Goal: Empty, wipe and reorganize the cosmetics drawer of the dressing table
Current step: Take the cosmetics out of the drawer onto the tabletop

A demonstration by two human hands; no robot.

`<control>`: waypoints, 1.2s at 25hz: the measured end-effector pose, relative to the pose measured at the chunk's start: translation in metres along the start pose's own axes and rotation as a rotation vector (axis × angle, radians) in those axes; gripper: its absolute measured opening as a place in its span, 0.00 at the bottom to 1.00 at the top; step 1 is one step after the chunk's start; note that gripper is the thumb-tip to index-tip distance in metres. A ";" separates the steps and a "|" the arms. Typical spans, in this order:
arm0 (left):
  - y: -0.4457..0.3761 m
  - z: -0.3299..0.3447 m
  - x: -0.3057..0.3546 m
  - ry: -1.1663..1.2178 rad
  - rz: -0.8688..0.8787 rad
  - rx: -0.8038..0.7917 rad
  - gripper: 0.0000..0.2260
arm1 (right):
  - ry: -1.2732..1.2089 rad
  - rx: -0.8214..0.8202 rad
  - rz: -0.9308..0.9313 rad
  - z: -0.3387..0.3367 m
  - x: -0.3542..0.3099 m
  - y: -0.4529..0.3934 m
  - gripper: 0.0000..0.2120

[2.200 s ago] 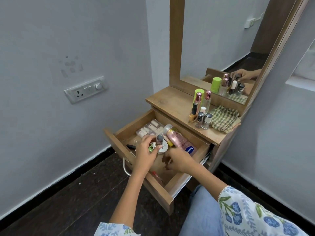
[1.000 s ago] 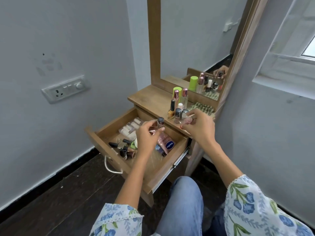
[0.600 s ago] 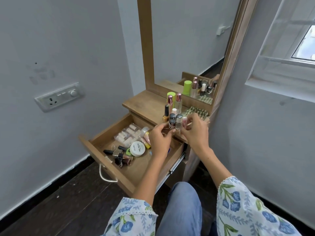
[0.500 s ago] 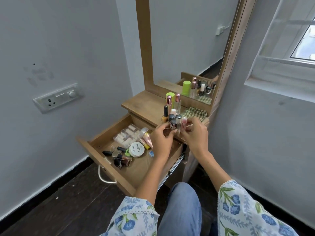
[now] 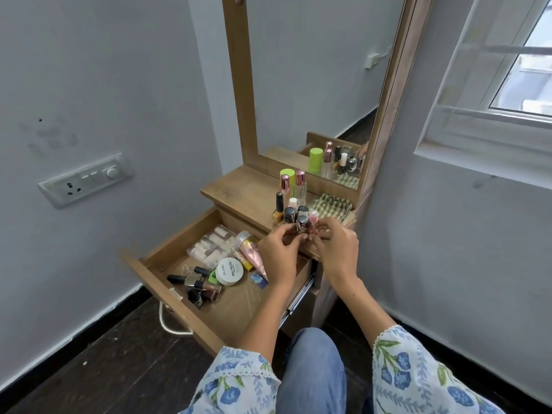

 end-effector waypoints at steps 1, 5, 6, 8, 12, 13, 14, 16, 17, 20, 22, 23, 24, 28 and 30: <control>0.000 0.000 0.000 -0.009 0.003 0.002 0.12 | 0.005 0.005 -0.005 0.000 0.000 0.002 0.09; 0.002 -0.001 -0.004 -0.020 0.002 -0.016 0.14 | 0.005 0.041 -0.022 -0.003 0.004 0.009 0.11; 0.002 -0.001 -0.004 -0.023 0.005 -0.025 0.14 | 0.005 0.039 -0.017 -0.002 0.005 0.010 0.11; 0.003 -0.002 -0.004 -0.026 0.016 -0.034 0.13 | 0.007 0.031 -0.011 0.000 0.005 0.011 0.10; 0.004 -0.008 -0.002 -0.031 0.049 -0.023 0.13 | 0.021 0.027 0.009 -0.002 0.002 0.009 0.09; 0.005 -0.011 -0.003 -0.023 0.056 -0.037 0.14 | 0.023 0.044 0.020 -0.003 0.001 0.011 0.08; 0.005 -0.017 -0.005 -0.018 0.057 -0.061 0.15 | 0.028 0.068 0.024 -0.004 0.000 0.015 0.07; 0.003 -0.038 -0.015 -0.040 0.038 -0.133 0.17 | 0.030 0.064 -0.022 0.001 -0.005 0.029 0.06; 0.002 -0.053 -0.022 -0.065 0.026 -0.175 0.17 | 0.026 0.012 -0.070 0.008 -0.009 0.038 0.06; 0.000 -0.103 -0.051 -0.139 -0.010 -0.264 0.15 | 0.057 -0.216 -0.175 0.036 -0.023 0.058 0.07; 0.004 -0.127 -0.067 -0.156 -0.060 -0.275 0.14 | 0.189 -0.373 -0.207 0.057 -0.031 0.056 0.10; 0.005 -0.132 -0.073 -0.167 -0.080 -0.281 0.14 | 0.292 -0.451 -0.206 0.068 -0.035 0.053 0.11; 0.007 -0.134 -0.077 -0.179 -0.095 -0.297 0.14 | 0.399 -0.525 -0.194 0.079 -0.038 0.051 0.11; 0.008 -0.129 -0.085 -0.184 -0.089 -0.354 0.15 | 0.736 -0.653 -0.195 0.116 -0.043 0.052 0.10; 0.006 -0.130 -0.088 -0.214 -0.082 -0.337 0.14 | 0.826 -0.652 -0.212 0.132 -0.043 0.056 0.11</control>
Point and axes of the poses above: each hand's wrist, its own y-axis away from the middle knuckle, its own z-axis out of the palm, x = y × z, the point moved 3 cm from there along -y, towards the middle knuckle, and after that the axes turned 5 degrees about z, right-handed, at the moved point
